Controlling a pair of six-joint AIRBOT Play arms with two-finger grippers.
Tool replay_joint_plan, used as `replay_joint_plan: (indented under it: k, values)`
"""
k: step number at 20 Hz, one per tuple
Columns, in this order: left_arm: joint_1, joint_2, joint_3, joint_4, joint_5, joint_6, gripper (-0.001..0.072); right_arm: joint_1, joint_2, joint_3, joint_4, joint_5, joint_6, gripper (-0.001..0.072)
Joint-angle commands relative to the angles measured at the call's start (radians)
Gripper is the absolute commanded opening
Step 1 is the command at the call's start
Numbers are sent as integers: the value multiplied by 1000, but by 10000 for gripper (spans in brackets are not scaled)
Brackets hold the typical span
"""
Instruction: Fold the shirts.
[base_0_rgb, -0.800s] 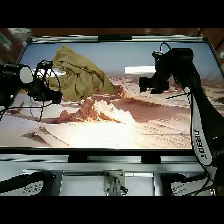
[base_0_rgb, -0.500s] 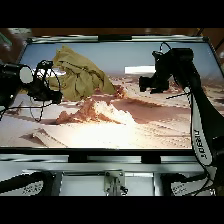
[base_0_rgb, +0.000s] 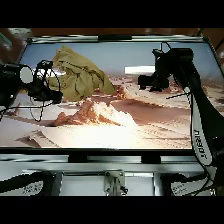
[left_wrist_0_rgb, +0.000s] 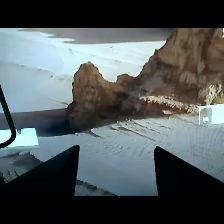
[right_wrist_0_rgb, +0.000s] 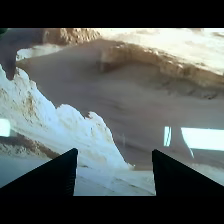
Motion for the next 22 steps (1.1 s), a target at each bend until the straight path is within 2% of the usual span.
replay_joint_plan:
  k: [1, 4, 5, 6, 7, 12, 16, 17, 18, 19, 20, 22]
  values:
    - [0, -13, 0, -12, 52, -76, 559, 1, -1, 0, 0, 2, 1, 588]
    - [-1, -49, 0, -64, 157, -74, 564, 1, -1, 0, -1, 18, 1, 587]
    - [-1, -69, 0, -58, 225, -56, 636, 1, -1, 0, -1, 27, 1, 587]
    - [6, -99, 4, -32, 297, -76, 682, 1, -1, 0, 0, 39, 1, 587]
    - [18, -142, 26, -12, 326, -115, 683, 1, -1, 0, 0, 53, 1, 587]
    - [82, -414, 202, -12, 309, -125, 683, 1, -5, 0, 9, 121, 1, 587]
    - [83, -515, 260, -25, 351, -143, 673, 1, -33, -1, 48, 166, 0, 587]
    - [81, -523, 261, -45, 373, -153, 586, 1, -45, -1, 65, 171, -1, 587]
    - [80, -523, 261, -70, 390, -156, 227, 1, -57, 0, 79, 175, -7, 588]
    - [79, -520, 267, -95, 397, -152, 54, 1, -68, 0, 87, 176, -18, 587]
    - [75, -515, 285, -108, 394, -143, 53, 0, -72, 0, 85, 175, -22, 588]
    - [49, -475, 337, -144, 391, -35, 53, -7, -63, 1, 83, 169, -29, 587]
